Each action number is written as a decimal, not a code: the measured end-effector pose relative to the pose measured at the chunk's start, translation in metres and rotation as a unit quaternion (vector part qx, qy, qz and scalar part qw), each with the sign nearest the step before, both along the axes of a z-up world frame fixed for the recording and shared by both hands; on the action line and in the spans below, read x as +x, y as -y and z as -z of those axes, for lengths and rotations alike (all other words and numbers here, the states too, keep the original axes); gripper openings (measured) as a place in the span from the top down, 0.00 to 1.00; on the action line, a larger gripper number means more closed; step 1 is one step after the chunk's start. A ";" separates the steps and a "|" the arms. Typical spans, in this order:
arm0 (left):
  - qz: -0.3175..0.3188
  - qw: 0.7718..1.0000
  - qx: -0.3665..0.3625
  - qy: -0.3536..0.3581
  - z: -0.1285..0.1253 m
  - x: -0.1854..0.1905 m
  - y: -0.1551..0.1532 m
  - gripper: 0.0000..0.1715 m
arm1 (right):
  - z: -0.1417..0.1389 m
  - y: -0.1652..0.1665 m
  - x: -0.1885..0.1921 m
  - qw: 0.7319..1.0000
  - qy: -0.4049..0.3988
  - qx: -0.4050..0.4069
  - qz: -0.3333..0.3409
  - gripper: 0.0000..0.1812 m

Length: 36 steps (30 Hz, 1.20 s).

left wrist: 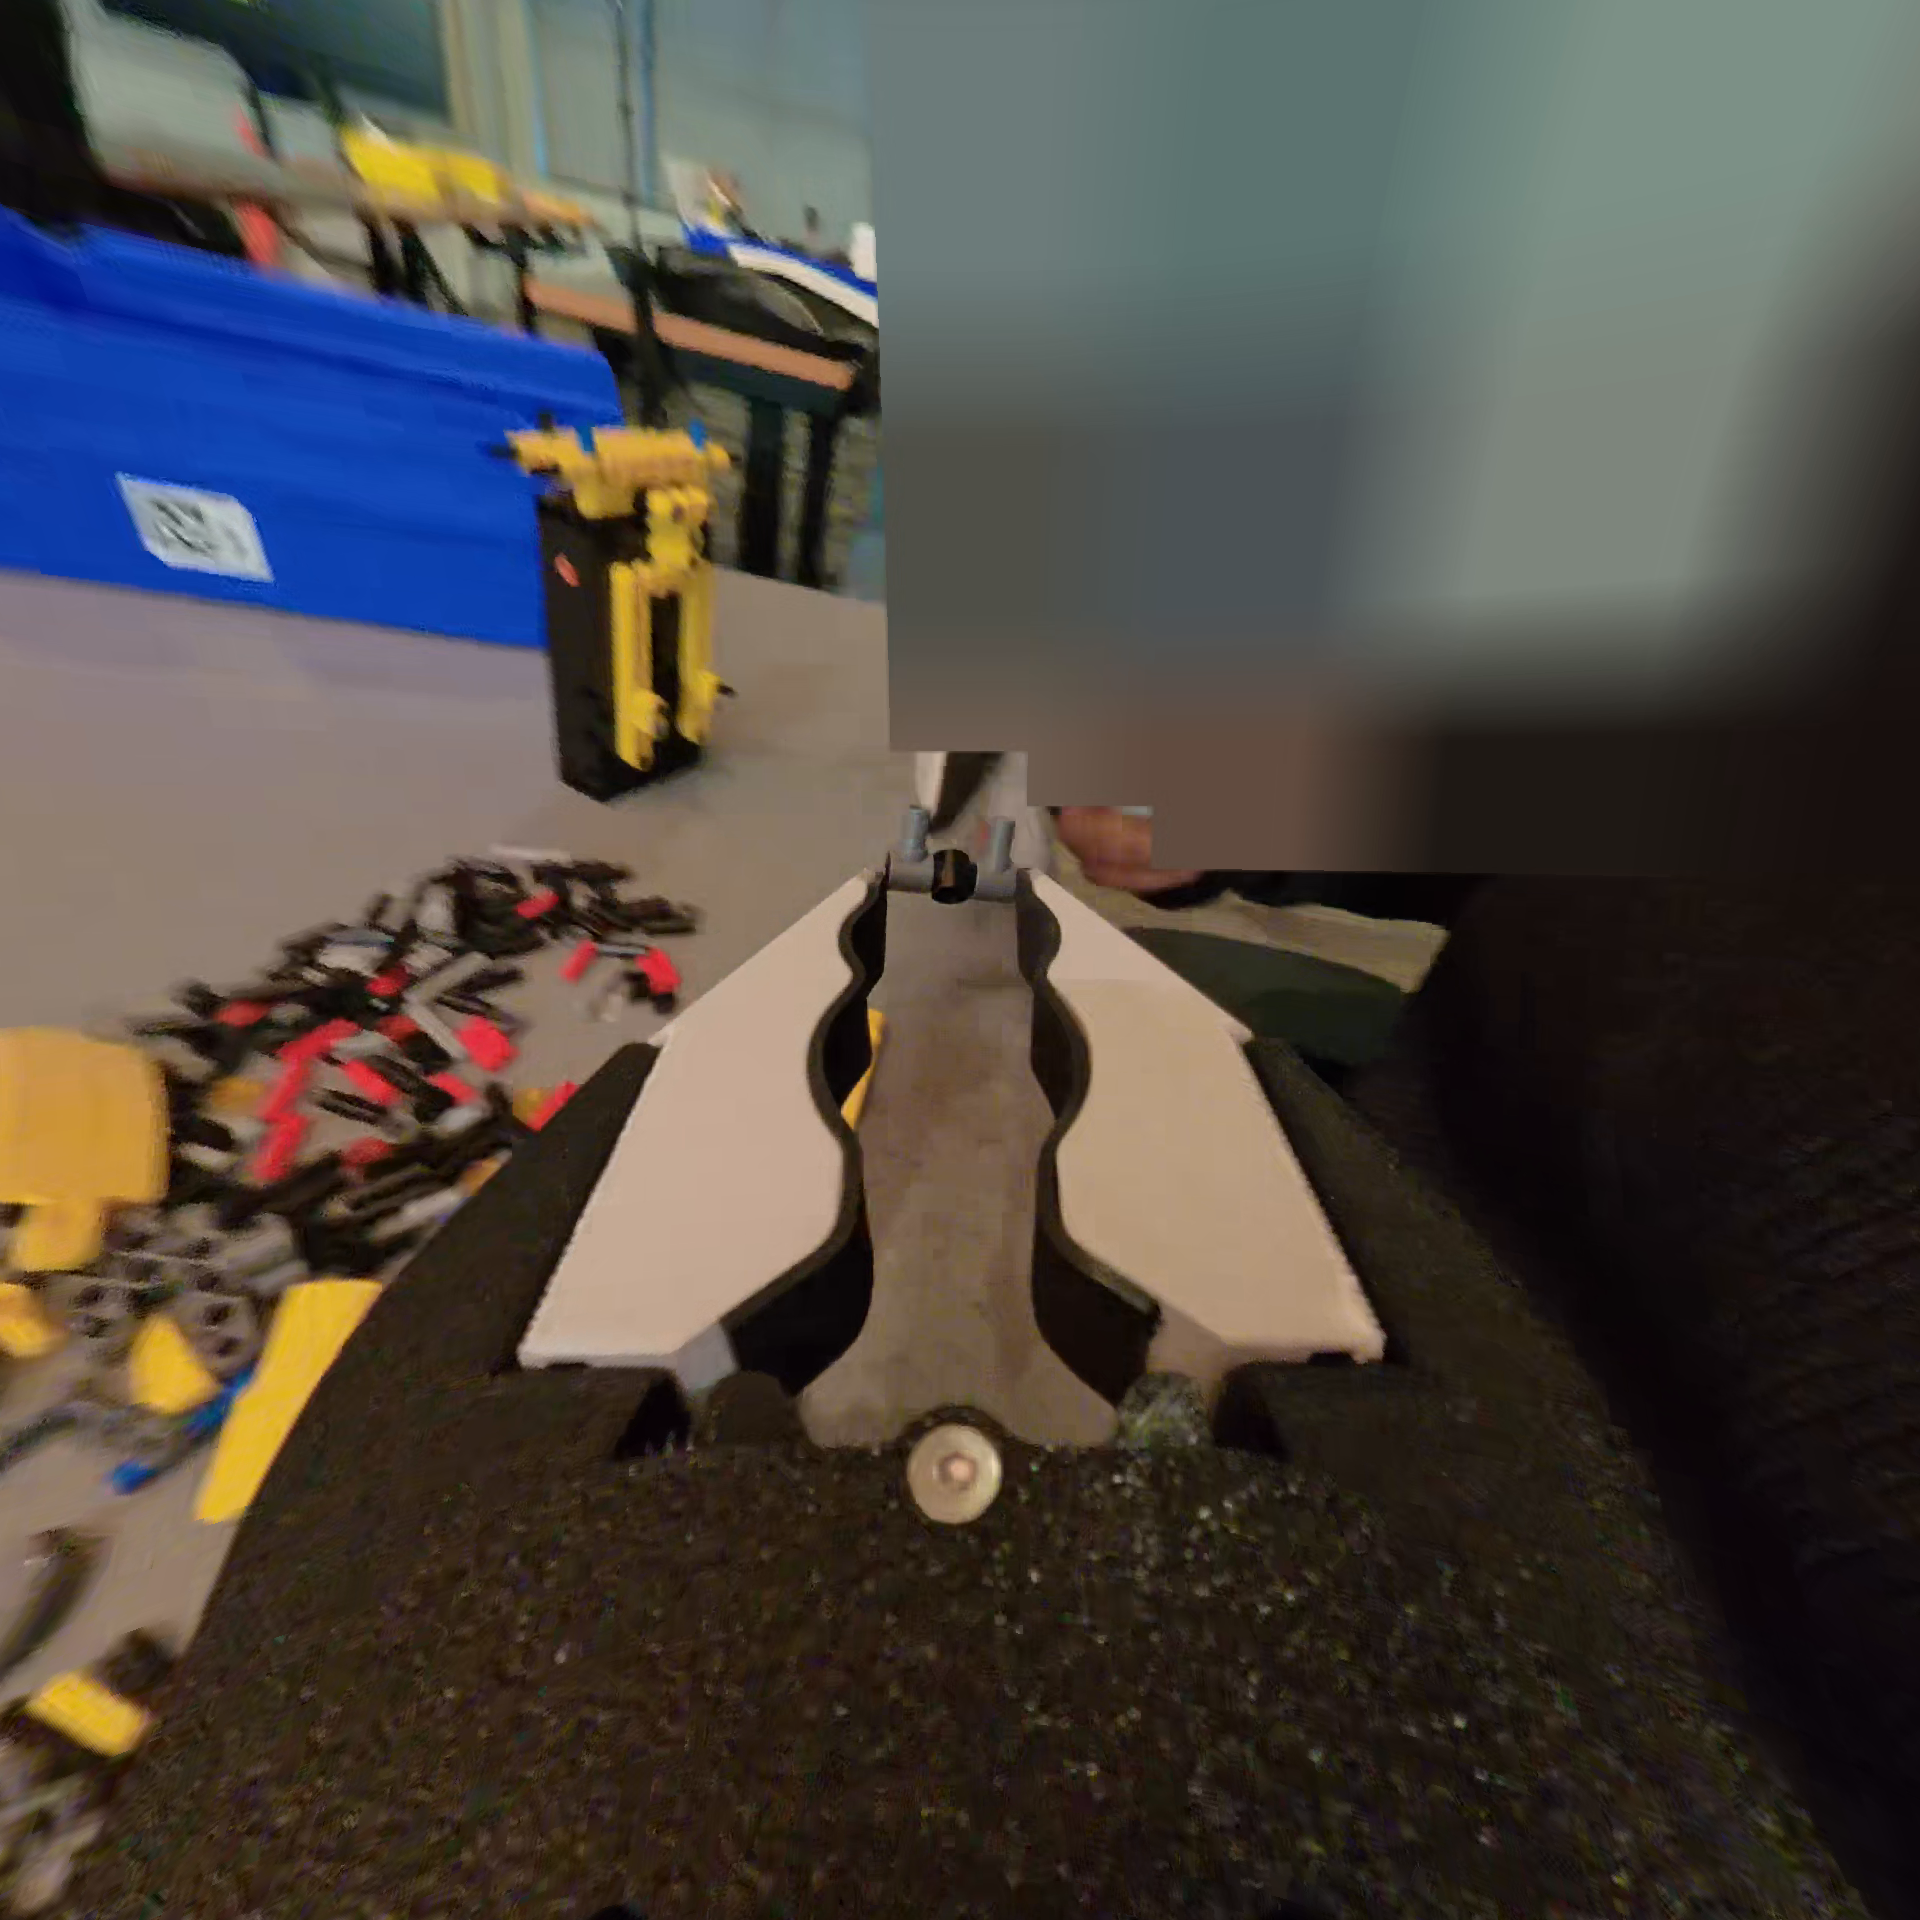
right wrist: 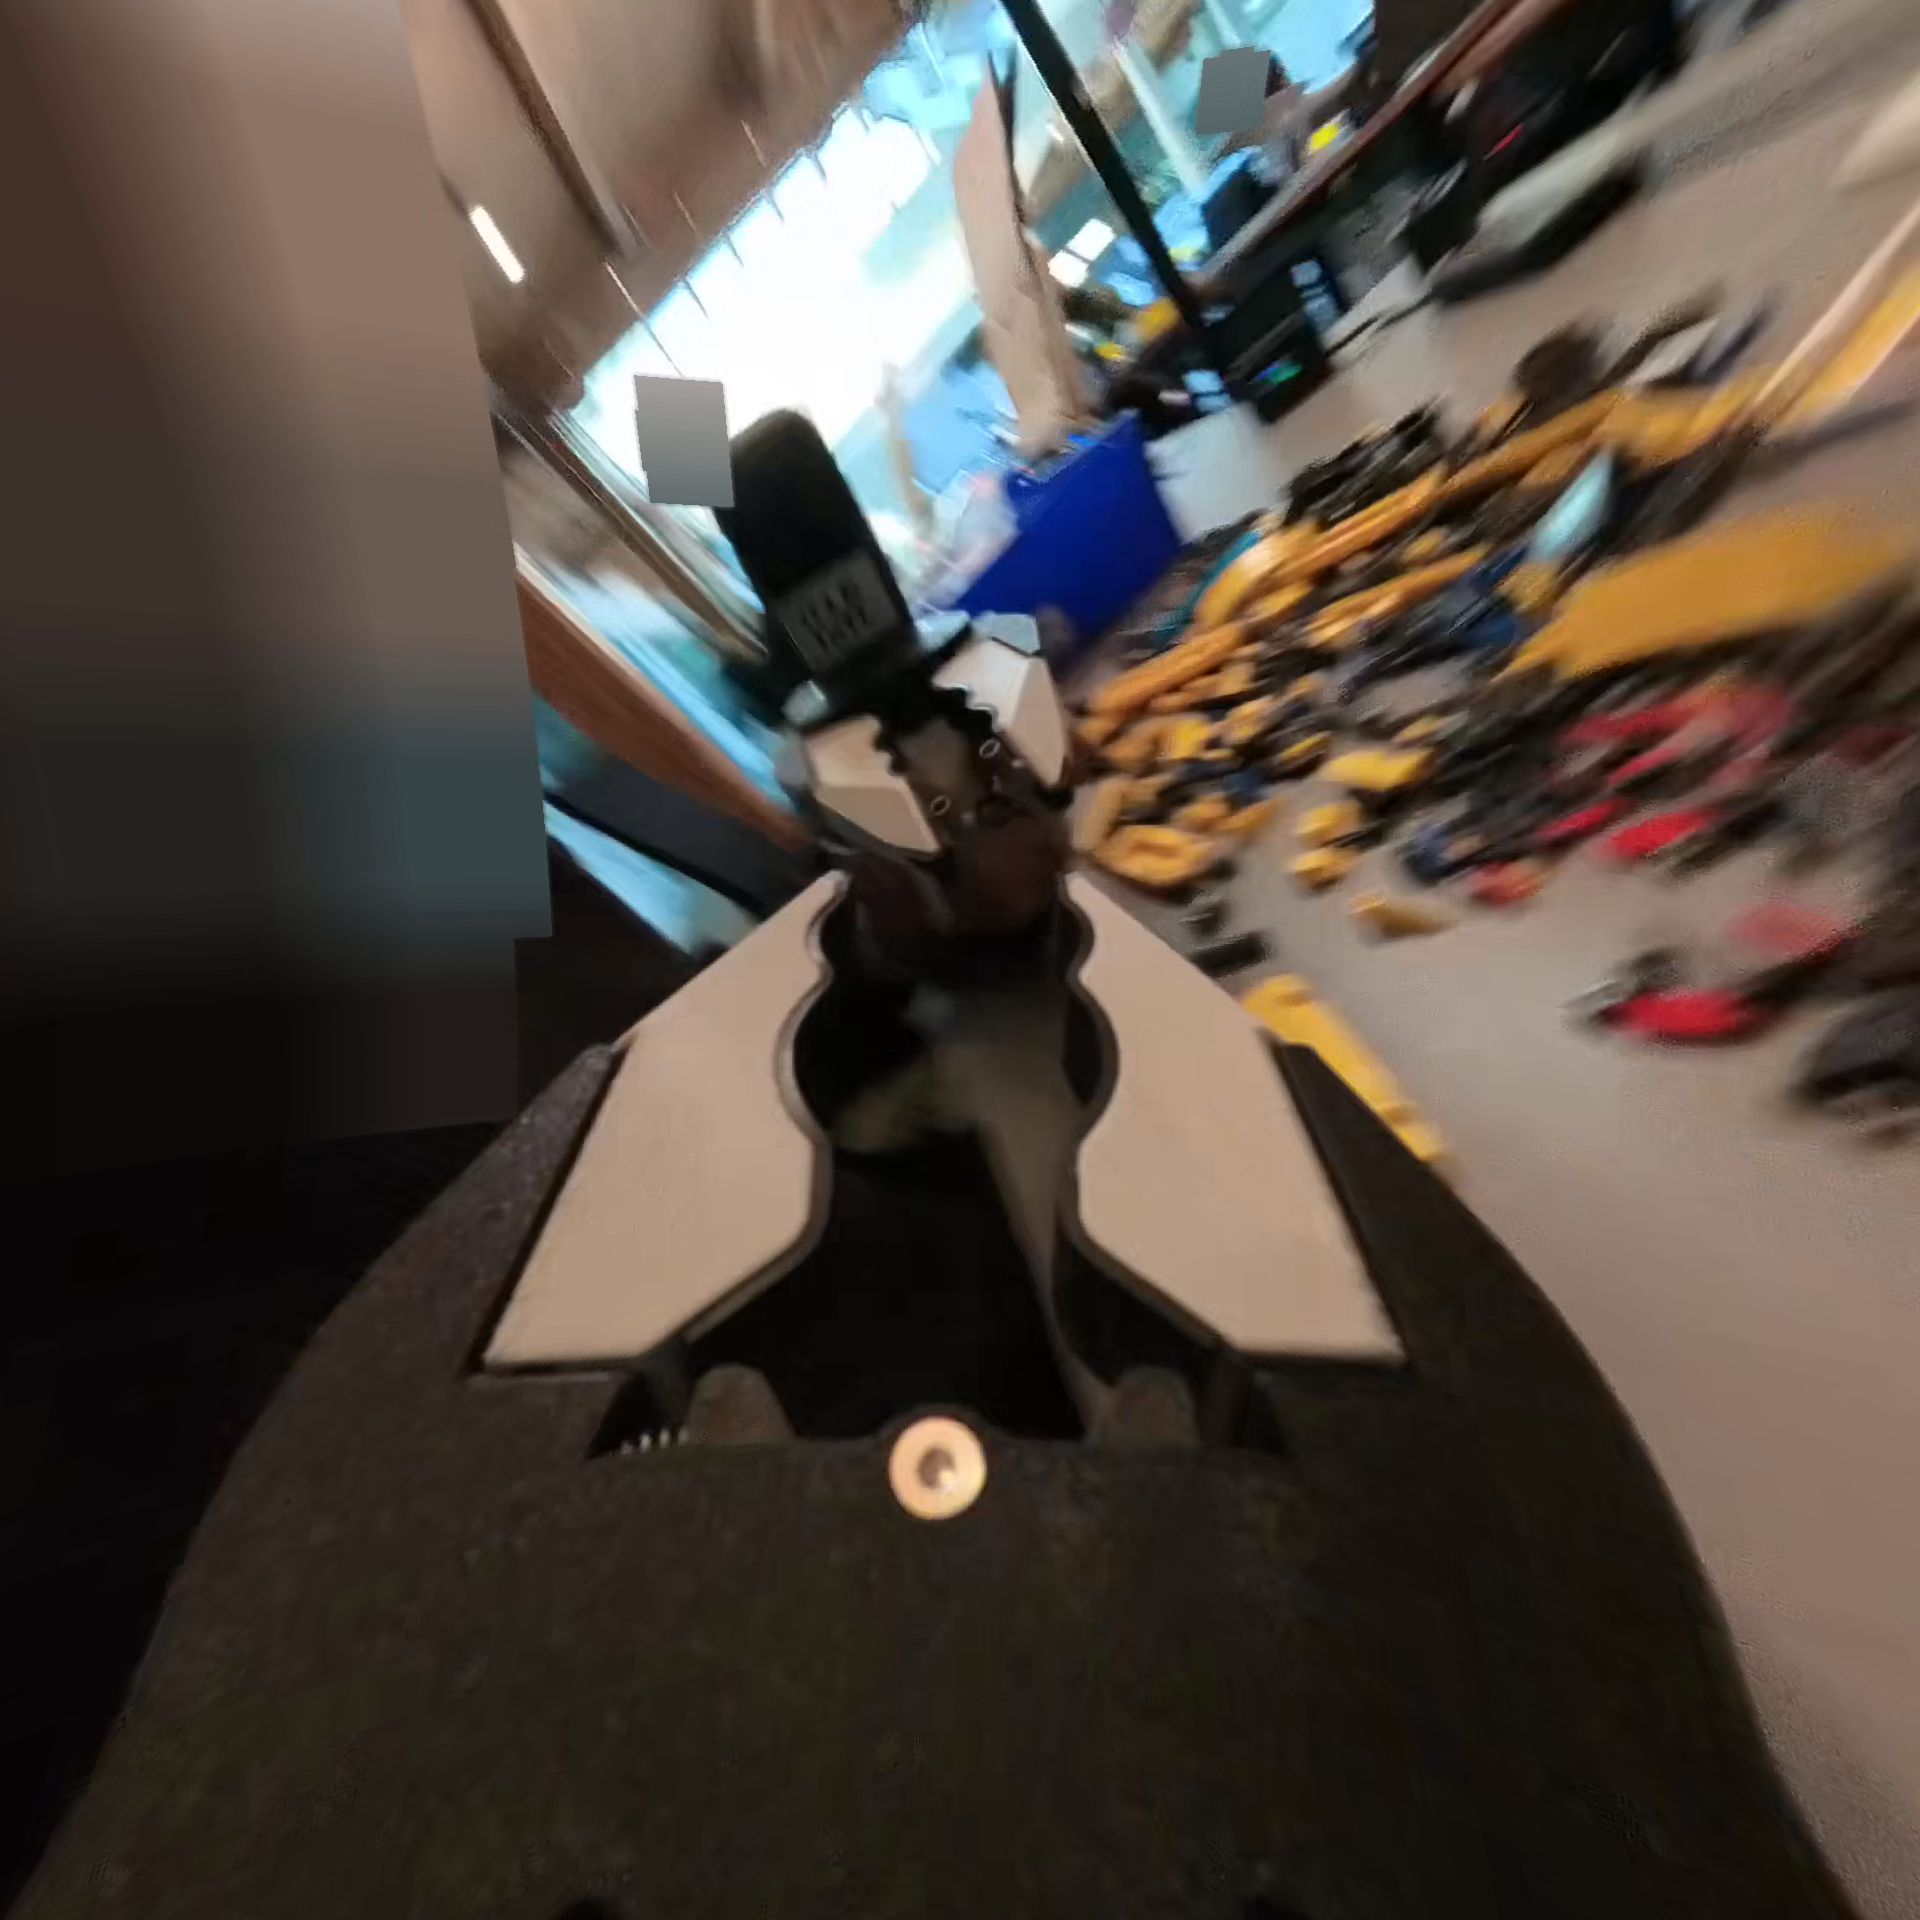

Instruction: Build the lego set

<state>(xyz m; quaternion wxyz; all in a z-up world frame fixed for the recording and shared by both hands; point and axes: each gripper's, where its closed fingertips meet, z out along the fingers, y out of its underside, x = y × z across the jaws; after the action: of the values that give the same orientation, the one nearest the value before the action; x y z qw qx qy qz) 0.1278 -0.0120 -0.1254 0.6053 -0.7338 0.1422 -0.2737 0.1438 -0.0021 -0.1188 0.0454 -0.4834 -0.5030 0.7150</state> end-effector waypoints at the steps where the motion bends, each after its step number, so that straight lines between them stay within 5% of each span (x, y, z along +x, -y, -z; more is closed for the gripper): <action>1: 0.013 1.000 -0.022 0.013 0.005 0.002 -0.001 0.86 | 0.002 -0.004 0.001 0.993 -0.037 0.110 0.020 0.78; 4: 0.039 0.997 -0.067 0.003 0.020 0.010 -0.001 0.86 | 0.006 -0.009 0.004 0.934 -0.118 0.335 0.034 0.77; 6: 0.050 0.996 -0.074 -0.014 0.025 0.016 0.000 0.86 | 0.019 0.000 0.007 0.912 -0.123 0.390 -0.013 0.77; 18: 0.077 0.989 -0.105 -0.077 0.042 0.031 0.002 0.86 | 0.035 0.021 0.006 0.907 -0.129 0.384 -0.115 0.85; 36: 0.082 0.990 -0.090 -0.063 0.037 0.032 0.005 0.86 | 0.033 0.020 0.005 0.912 -0.134 0.368 -0.121 0.88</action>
<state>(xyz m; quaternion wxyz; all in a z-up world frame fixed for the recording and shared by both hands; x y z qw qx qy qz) 0.1594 -0.0166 -0.1620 0.5018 -0.7871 0.2149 -0.2871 0.1492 -0.0219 -0.1523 0.2006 -0.2675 -0.7742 0.5374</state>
